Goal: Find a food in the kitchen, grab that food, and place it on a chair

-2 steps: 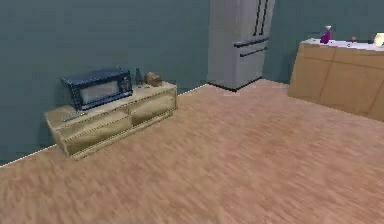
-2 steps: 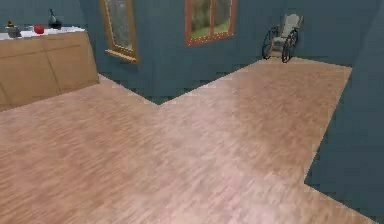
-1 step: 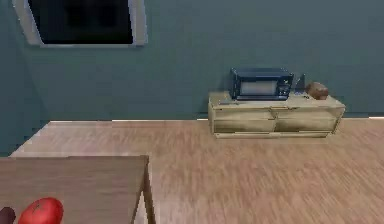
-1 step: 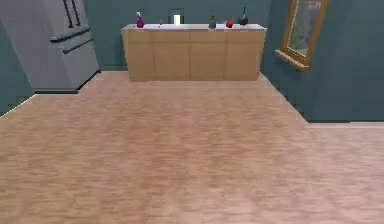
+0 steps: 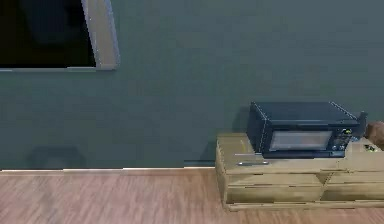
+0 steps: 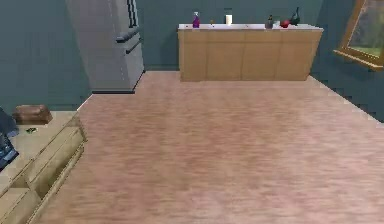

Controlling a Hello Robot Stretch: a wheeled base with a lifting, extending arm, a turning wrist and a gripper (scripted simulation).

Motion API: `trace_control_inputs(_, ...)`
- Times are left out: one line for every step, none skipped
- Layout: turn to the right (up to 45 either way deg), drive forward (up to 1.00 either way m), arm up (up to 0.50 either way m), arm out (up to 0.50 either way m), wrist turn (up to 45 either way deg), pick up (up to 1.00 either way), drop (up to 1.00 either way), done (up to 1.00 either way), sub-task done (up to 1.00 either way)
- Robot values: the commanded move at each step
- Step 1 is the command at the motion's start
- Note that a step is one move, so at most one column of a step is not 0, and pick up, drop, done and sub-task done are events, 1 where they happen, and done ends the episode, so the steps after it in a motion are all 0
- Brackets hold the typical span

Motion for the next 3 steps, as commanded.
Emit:
trace_control_inputs(-45.0,0.00,0.00,0.00,0.0,0.00,0.00,0.00,0.00)
trace_control_inputs(0.0,0.20,0.00,0.00,0.0,0.00,0.00,0.00,0.00)
trace_control_inputs(-42.0,0.00,0.00,0.00,0.0,0.00,0.00,0.00,0.00)
